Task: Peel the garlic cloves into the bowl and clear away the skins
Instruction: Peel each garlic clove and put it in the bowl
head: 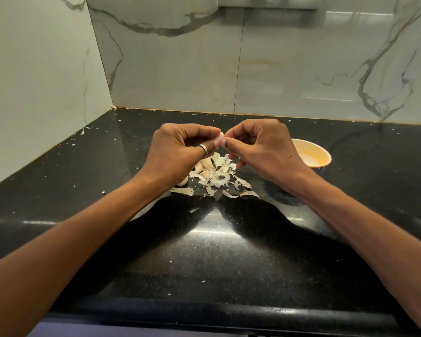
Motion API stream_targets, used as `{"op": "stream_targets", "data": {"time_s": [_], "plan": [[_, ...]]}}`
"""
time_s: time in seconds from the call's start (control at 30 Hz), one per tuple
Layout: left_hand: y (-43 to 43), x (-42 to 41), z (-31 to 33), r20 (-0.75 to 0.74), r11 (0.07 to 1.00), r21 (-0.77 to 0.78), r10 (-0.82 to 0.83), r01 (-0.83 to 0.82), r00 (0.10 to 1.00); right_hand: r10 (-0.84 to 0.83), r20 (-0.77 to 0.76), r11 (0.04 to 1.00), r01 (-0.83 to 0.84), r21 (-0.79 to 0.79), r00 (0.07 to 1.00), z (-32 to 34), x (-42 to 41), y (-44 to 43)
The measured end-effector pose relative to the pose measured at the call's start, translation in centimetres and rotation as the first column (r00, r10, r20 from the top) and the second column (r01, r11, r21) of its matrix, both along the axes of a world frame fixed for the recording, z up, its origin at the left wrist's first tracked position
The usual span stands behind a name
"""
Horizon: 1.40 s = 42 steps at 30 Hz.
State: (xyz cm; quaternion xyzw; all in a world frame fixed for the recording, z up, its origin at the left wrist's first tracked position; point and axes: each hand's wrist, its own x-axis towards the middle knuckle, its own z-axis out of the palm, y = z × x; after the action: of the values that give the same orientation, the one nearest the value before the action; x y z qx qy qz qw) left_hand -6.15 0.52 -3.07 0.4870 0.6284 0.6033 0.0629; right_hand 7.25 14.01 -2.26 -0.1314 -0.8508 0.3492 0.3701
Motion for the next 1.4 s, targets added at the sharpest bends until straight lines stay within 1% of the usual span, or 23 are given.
{"op": "stream_targets", "data": {"time_s": [0.1, 0.2, 0.33, 0.53, 0.7, 0.97, 1.07, 1.13, 1.23, 1.4], "plan": [[0.1, 0.0, -0.1, -0.005, 1.000, 0.003, -0.003, 0.003, 1.000, 0.005, -0.011, 1.000, -0.006, -0.005, 1.000, -0.2, -0.1, 0.1], [0.1, 0.0, -0.2, -0.058, 1.000, -0.002, 0.018, -0.019, 0.998, 0.017, 0.016, 1.000, -0.017, 0.001, 1.000, -0.4, -0.2, 0.0], [0.1, 0.0, -0.2, -0.072, 1.000, -0.019, 0.002, -0.004, 0.997, 0.086, -0.001, 0.982, -0.085, -0.167, 0.996, -0.4, -0.2, 0.1], [-0.1, 0.1, 0.0, -0.061, 0.999, -0.022, -0.029, 0.028, 0.998, 0.143, -0.003, 0.950, -0.138, -0.281, 0.990, 0.0, 0.1, -0.4], [0.0, 0.1, -0.1, -0.068, 1.000, -0.009, -0.015, 0.014, 0.998, 0.200, -0.047, 0.866, -0.199, -0.458, 0.979, 0.2, 0.2, -0.7], [0.0, 0.1, -0.1, -0.114, 1.000, -0.001, 0.009, -0.009, 0.993, 0.197, -0.051, 0.868, -0.198, -0.456, 0.979, 0.3, 0.2, -0.7], [0.0, 0.1, 0.0, -0.034, 0.999, -0.016, -0.029, 0.029, 0.999, 0.176, -0.045, 0.891, -0.178, -0.418, 0.983, 0.4, 0.2, -0.7], [0.0, 0.1, 0.1, 0.082, 0.996, -0.023, -0.082, 0.084, 0.993, 0.167, -0.039, 0.905, -0.169, -0.391, 0.985, 0.5, 0.3, -0.7], [0.0, 0.3, 0.3, 0.230, 0.987, -0.022, -0.149, 0.158, 0.962, 0.171, -0.034, 0.918, -0.172, -0.358, 0.985, 0.6, 0.4, -0.8], [0.0, 0.5, 0.6, 0.358, 0.977, 0.019, -0.204, 0.211, 0.911, 0.180, -0.051, 0.927, -0.187, -0.325, 0.982, 0.7, 0.3, -0.8]]}}
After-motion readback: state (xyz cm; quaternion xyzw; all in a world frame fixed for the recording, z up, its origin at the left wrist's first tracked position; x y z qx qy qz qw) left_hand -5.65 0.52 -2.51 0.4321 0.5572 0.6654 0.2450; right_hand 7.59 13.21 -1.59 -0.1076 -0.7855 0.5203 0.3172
